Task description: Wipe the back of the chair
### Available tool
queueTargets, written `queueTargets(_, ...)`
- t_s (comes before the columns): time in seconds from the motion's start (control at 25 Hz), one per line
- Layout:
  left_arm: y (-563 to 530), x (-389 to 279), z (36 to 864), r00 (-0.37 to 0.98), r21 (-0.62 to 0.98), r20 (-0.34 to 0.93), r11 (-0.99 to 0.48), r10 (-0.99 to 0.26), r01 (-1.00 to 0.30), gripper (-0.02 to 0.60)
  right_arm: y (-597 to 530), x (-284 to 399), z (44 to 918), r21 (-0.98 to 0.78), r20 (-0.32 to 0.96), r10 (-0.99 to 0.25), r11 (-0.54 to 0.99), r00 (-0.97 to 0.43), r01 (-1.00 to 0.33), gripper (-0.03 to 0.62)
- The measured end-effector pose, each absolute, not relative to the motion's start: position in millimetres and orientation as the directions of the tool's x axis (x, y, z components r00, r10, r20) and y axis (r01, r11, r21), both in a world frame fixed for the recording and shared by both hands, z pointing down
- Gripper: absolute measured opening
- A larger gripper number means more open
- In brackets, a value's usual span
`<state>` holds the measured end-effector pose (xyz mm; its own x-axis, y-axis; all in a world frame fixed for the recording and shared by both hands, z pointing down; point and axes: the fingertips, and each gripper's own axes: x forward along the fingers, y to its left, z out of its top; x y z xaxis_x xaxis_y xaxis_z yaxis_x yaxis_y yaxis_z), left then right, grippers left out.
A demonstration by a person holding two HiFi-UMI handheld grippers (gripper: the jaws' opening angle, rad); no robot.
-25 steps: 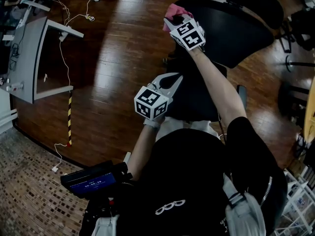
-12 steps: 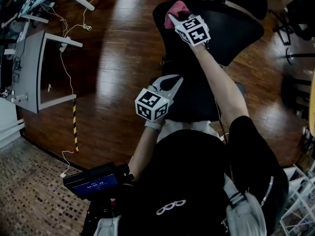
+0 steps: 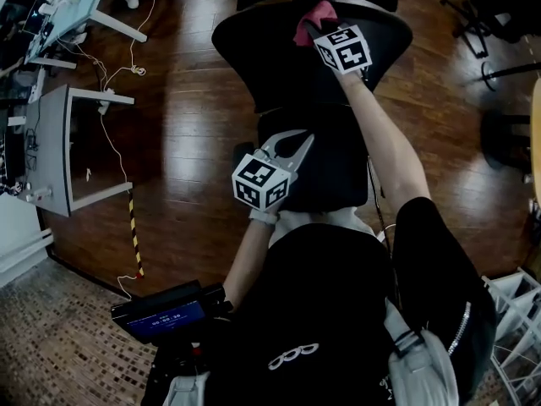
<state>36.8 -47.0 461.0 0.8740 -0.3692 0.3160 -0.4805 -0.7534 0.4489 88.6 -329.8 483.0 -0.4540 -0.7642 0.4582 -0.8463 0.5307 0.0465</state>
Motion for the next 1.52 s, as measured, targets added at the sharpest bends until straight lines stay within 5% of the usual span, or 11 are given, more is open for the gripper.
queueTargets(0.36,-19,96,459,0.871,0.416,0.342,-0.774,-0.354,-0.478,-0.011,-307,211,486,0.044,0.469,-0.805,0.431,-0.363,-0.901,0.044)
queueTargets(0.84,27,109,449,0.774,0.369,0.347,-0.681,-0.530,-0.632,-0.011,-266,347,512,-0.061,0.532,-0.815,0.236,-0.232,-0.970,0.044)
queueTargets(1.12,52,62,437,0.736,0.400,0.258,-0.624,-0.627,-0.672,-0.011,-219,297,485,-0.035,0.474,-0.826,0.328,-0.305,-0.944,0.044)
queueTargets(1.52,111,9,421,0.858,0.529,0.085,-0.706,-0.507,-0.470,-0.009,-2,170,442,-0.081,0.397,-0.758,0.532,-0.517,-0.843,0.043)
